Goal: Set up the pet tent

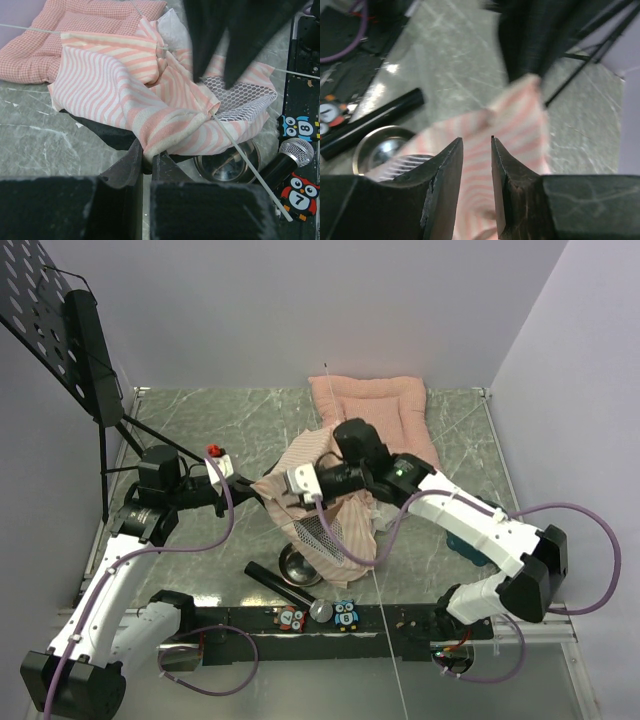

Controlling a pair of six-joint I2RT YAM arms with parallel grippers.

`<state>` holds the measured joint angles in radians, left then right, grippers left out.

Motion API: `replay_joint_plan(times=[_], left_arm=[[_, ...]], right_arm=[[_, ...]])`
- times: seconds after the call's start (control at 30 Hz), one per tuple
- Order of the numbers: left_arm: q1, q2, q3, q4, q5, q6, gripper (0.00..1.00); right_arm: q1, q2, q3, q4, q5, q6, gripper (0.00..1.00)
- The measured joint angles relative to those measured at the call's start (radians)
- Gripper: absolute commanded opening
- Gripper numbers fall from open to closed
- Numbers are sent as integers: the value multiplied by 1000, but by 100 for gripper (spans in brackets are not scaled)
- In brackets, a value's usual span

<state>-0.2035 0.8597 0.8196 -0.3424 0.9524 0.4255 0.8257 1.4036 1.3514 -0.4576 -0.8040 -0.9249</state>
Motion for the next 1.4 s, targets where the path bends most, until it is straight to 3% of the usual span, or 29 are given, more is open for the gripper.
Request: replay_joint_plan(times=[0.23,0.83,0.93,1.03,1.07,1.4], left_arm=[[0,0,0,0,-5,-27,1],[0,2,10,-21,-7,-23,1],[0,1,11,-24,-7,-21,1],[0,1,11,-30,-8,-19,1],[0,1,11,-33,-8,-19,1],[45,-28,24,-106,-6,40,1]], right_arm=[[98,-41,-109,37,3,-23,37],[154,62,-114,100,13,-15,42],[154,73,-114,101,19,-15,32],[154,85,-114,103,29,-13,4],[154,88,-114,105,31,-10,0],[105,58,-112,68,35,64,0]])
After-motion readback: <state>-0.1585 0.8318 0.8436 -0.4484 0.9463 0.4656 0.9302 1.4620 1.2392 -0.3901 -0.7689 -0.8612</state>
